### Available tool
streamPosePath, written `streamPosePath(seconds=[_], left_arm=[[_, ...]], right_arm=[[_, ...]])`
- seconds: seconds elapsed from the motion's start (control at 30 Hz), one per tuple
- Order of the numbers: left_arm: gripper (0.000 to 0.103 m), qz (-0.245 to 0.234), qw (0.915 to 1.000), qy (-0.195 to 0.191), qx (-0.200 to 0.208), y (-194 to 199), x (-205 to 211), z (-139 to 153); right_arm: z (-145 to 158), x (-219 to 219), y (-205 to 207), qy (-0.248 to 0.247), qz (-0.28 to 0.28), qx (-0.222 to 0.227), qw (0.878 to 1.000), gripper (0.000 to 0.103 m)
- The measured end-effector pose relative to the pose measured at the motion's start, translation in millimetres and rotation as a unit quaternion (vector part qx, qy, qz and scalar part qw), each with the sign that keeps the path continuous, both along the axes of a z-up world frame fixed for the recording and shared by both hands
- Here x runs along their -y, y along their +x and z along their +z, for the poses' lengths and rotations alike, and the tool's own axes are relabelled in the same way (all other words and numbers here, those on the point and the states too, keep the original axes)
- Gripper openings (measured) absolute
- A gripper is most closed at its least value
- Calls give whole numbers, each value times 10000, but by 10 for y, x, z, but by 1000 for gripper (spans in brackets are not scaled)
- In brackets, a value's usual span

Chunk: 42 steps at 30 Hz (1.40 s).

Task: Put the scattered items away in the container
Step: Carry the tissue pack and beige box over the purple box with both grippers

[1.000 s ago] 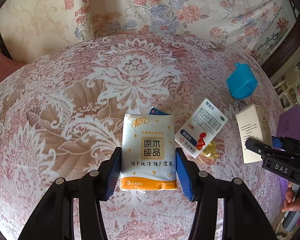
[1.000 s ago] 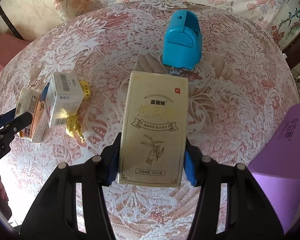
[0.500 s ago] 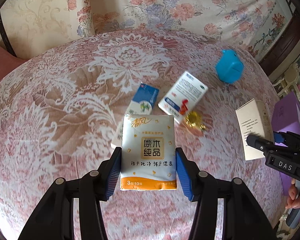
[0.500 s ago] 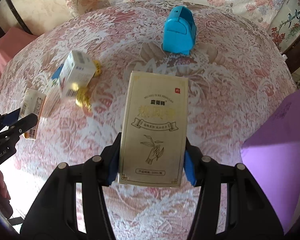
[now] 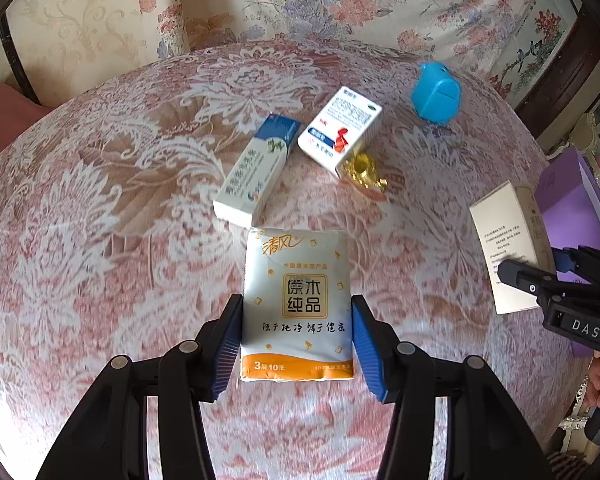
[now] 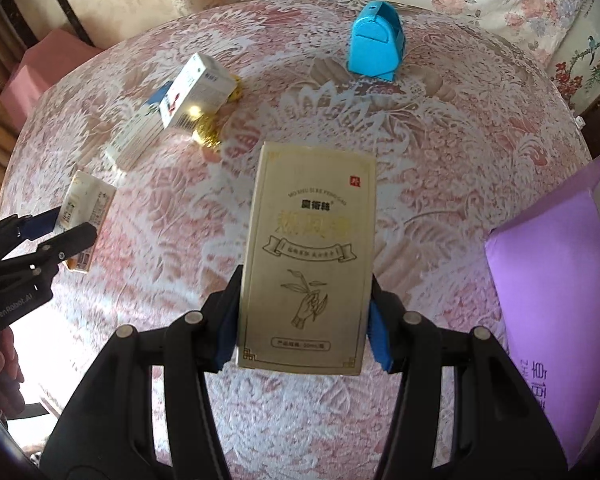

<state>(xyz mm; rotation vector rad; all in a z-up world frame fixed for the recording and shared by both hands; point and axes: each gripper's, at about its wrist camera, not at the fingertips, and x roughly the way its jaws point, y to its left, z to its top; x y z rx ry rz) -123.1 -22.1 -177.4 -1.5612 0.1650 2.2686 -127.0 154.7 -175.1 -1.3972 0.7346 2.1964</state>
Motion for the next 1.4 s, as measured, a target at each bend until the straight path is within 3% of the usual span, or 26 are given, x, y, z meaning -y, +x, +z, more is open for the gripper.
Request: streamPosePath(seconds=[0.5,0.83,1.4], left_arm=[[53,-183,9995,-234,-109,380,2,57],[52,-247,9995,-191,-74,598,-104,116],[53,-308,9988,-231,-308,1010,-744,390]], right_arm=[[113,306,224,29,531,-161,9985,56],[241,412,542,84,704,-244,9972,56],[535,156,1187,329,1094,-653,9913,56]])
